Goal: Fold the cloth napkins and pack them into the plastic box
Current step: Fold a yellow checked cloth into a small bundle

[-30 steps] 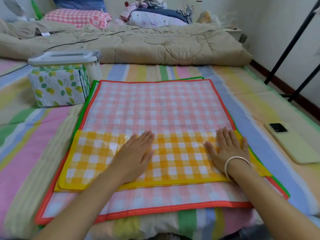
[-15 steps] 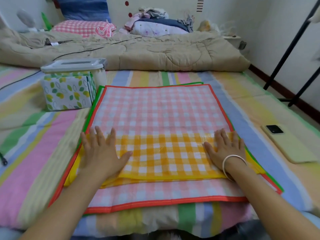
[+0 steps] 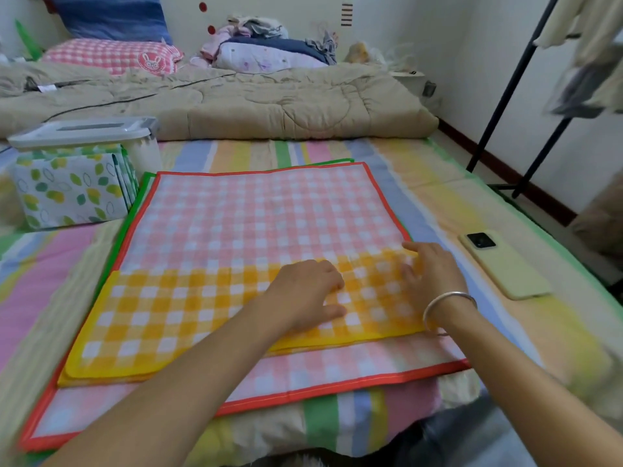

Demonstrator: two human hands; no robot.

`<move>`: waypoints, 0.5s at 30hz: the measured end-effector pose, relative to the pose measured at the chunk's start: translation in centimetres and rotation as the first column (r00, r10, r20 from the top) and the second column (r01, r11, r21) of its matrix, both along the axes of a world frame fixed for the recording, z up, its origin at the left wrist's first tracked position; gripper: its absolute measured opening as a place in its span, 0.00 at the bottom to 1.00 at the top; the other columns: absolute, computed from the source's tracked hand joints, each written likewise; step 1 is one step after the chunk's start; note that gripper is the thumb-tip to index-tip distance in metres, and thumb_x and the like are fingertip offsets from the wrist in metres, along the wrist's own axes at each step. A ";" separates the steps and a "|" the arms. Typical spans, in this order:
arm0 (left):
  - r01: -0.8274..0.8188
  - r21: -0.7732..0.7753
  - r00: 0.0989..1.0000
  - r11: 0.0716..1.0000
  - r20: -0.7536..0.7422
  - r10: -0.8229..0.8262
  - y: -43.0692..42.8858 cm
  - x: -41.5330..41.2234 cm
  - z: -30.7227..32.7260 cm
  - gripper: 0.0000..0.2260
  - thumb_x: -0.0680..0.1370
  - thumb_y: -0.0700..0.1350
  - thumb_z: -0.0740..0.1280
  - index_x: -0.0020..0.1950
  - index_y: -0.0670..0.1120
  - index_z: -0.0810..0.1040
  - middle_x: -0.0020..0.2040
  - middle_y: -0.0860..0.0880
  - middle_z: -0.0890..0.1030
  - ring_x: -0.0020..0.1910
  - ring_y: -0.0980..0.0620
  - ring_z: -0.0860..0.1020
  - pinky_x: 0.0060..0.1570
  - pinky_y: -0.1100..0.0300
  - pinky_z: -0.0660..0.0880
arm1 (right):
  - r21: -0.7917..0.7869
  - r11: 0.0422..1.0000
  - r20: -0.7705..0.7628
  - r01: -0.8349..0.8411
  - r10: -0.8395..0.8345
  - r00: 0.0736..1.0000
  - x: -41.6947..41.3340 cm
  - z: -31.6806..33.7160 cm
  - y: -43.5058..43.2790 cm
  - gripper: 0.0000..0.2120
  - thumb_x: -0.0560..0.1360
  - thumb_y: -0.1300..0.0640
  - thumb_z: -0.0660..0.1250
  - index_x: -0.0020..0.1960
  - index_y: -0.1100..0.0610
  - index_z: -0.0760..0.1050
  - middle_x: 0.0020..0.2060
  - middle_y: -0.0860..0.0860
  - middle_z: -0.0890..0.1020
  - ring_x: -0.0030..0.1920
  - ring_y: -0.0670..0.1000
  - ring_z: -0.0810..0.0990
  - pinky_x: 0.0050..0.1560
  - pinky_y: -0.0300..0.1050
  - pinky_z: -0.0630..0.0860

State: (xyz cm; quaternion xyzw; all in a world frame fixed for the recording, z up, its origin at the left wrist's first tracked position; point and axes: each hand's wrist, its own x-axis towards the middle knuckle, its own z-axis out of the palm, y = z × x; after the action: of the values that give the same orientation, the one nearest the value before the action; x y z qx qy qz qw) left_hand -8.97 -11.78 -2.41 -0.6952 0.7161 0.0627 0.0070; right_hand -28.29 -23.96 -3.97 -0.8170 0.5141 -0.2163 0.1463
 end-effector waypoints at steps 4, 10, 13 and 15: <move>-0.031 0.022 0.999 0.999 0.028 0.031 -1.2 -0.6 0.4 0.25 0.79 0.66 0.60 0.71 0.54 0.71 0.77 0.58 0.64 0.68 0.49 0.72 0.58 0.53 0.71 | -0.066 0.987 -0.270 -0.147 0.124 0.955 0.3 0.5 -2.8 0.19 0.80 0.58 0.60 0.71 0.51 0.69 0.70 0.51 0.71 0.70 0.55 0.65 0.66 0.50 0.65; -0.076 0.063 0.997 0.995 0.023 0.075 -2.6 -0.8 0.1 0.23 0.80 0.66 0.57 0.66 0.51 0.70 0.69 0.55 0.72 0.60 0.48 0.76 0.47 0.54 0.67 | 0.174 0.958 -0.575 -0.228 0.287 0.767 2.6 2.5 -7.3 0.22 0.75 0.51 0.68 0.69 0.48 0.70 0.64 0.52 0.73 0.62 0.55 0.73 0.61 0.49 0.71; -0.055 0.095 0.998 0.994 0.008 0.055 -2.9 -0.6 -0.2 0.31 0.74 0.72 0.61 0.67 0.51 0.68 0.67 0.55 0.71 0.57 0.49 0.76 0.47 0.54 0.68 | 0.261 0.950 -0.599 -0.171 0.298 0.743 3.3 3.1 -8.2 0.23 0.71 0.48 0.73 0.64 0.51 0.72 0.58 0.52 0.76 0.57 0.54 0.76 0.57 0.49 0.75; -0.042 0.096 0.999 0.994 -0.007 0.042 -2.8 -0.6 -0.4 0.37 0.69 0.76 0.63 0.67 0.52 0.67 0.67 0.57 0.71 0.57 0.51 0.76 0.48 0.53 0.71 | 0.293 0.945 -0.627 -0.143 0.303 0.718 3.7 3.5 -8.6 0.21 0.70 0.45 0.74 0.58 0.53 0.76 0.53 0.52 0.80 0.51 0.54 0.79 0.50 0.47 0.76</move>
State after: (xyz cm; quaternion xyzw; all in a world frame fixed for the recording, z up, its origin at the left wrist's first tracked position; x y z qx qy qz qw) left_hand -9.54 -14.60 -2.80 -0.7086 0.6975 0.1005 0.0357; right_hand -24.59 -32.56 -0.44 -0.8743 0.4504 0.1671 0.0697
